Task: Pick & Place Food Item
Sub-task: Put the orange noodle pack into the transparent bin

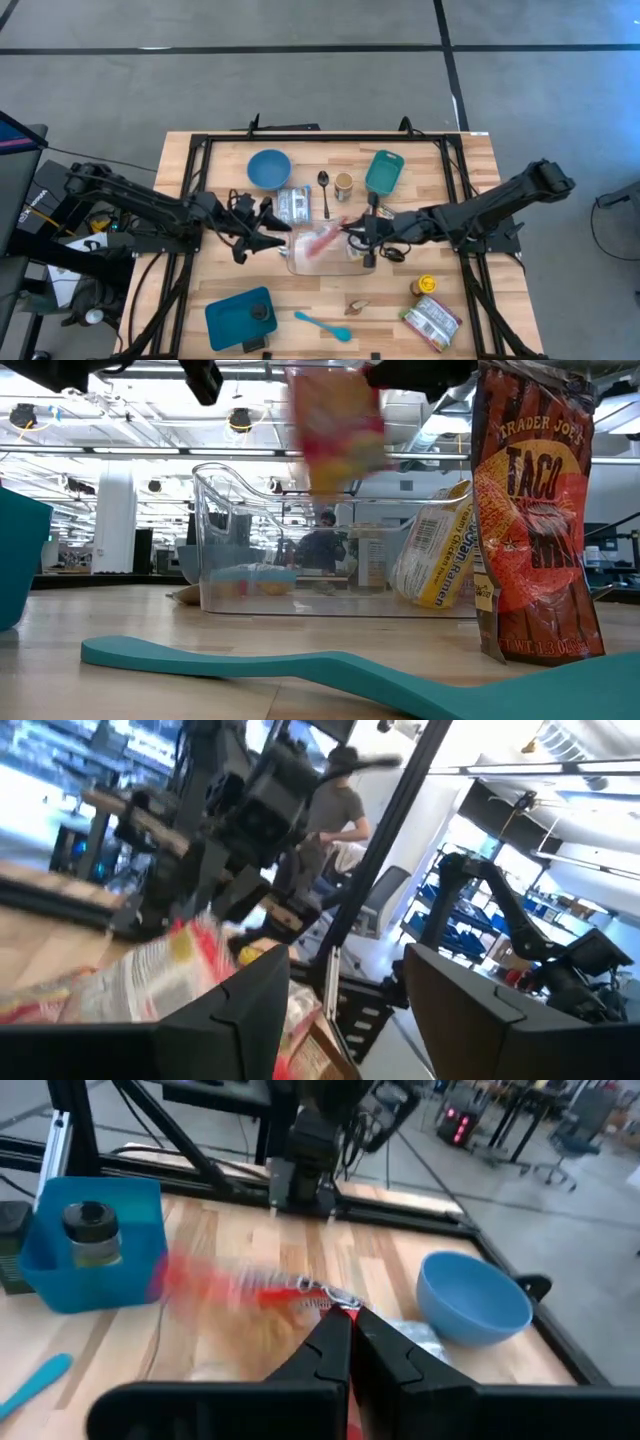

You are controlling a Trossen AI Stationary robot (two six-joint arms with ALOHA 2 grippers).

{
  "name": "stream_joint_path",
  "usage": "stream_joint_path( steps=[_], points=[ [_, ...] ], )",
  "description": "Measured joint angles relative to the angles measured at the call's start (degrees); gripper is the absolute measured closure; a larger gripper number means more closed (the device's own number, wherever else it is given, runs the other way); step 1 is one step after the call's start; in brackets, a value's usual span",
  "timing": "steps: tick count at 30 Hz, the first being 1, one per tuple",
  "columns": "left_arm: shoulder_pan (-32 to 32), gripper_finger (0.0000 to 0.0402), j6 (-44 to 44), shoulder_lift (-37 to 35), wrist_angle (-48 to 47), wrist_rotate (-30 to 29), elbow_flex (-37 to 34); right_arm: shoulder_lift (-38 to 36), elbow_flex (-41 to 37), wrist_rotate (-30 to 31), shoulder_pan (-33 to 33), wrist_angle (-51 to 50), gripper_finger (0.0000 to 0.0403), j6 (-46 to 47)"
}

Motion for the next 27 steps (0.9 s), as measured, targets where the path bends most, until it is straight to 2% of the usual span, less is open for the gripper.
stream_joint_path(
  steps=[5,27],
  points=[
    [0.0,0.0208,2.9,-1.6,-0.3,-0.7,0.0,-2.0,0.0,0.0,0.0,-4.0,0.0403,3.3],
    [0.0,0.0215,3.1,-1.6,-0.3,-0.7,0.0,-1.6,-0.2,-1.6,-0.1,-11.1,0.0403,2.3]
  ],
)
